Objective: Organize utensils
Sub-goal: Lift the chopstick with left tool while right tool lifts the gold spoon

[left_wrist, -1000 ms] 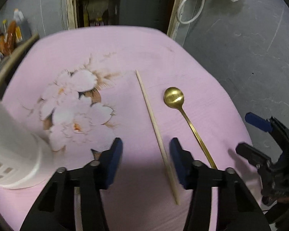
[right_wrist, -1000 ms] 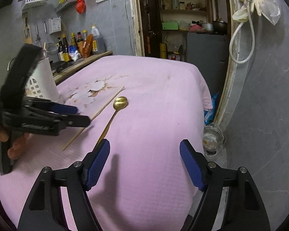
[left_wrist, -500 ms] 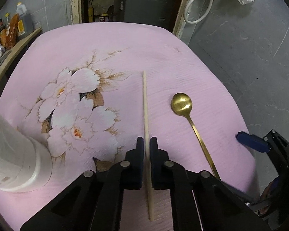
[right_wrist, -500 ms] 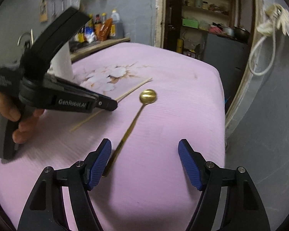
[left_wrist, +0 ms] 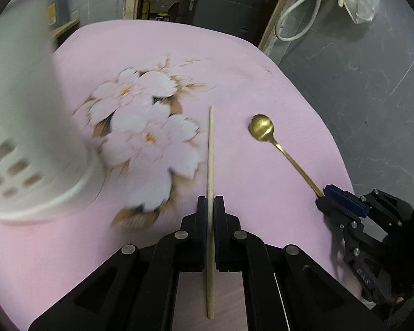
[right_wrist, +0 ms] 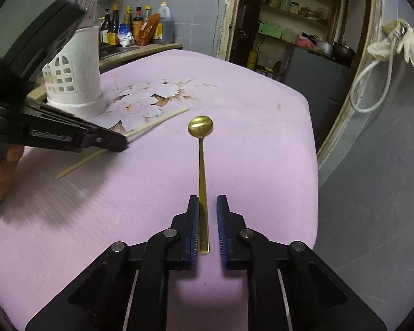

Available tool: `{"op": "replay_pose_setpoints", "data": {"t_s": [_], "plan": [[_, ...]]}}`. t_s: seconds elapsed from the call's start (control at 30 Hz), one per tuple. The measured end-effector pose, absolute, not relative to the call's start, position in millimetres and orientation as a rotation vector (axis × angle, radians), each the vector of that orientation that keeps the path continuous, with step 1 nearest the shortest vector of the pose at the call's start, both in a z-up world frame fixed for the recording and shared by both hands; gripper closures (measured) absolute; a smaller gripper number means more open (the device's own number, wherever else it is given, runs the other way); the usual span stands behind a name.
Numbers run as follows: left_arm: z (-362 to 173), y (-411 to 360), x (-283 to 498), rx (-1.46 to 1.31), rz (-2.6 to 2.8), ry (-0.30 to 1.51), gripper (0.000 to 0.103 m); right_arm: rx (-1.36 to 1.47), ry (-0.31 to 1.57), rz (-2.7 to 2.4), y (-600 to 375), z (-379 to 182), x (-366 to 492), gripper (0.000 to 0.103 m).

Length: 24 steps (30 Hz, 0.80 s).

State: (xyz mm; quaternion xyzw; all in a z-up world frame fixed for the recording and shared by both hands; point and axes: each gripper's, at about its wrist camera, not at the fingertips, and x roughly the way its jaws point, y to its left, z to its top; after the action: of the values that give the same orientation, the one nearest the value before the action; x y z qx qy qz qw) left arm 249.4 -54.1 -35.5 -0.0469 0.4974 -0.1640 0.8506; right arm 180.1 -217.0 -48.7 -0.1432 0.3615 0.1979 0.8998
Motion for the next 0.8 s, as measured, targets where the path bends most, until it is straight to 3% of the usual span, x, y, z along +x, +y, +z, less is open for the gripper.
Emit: {"op": "replay_pose_setpoints", "data": {"t_s": [0.17, 0.23, 0.3, 0.8], "plan": [[-30.4, -39.7, 235.6, -0.121, -0.345, 1.054, 0.1, -0.285, 0.755, 0.418, -214.1, -48.3, 184.0, 0.091], [-28.3, -39.2, 230.5, -0.101, -0.347, 1.049, 0.1, -0.267, 0.764, 0.435, -212.8, -46.7, 188.9, 0.085], [-25.7, -41.2, 227.9, -0.07, -0.351, 1.042, 0.1, -0.274, 0.773, 0.453, -208.0, -44.3, 195.5, 0.071], [-29.0, -61.1, 256.8, 0.023, -0.39, 1.069, 0.099, -0.36, 0.775, 0.506, -194.0, -44.8, 248.9, 0.07]]}}
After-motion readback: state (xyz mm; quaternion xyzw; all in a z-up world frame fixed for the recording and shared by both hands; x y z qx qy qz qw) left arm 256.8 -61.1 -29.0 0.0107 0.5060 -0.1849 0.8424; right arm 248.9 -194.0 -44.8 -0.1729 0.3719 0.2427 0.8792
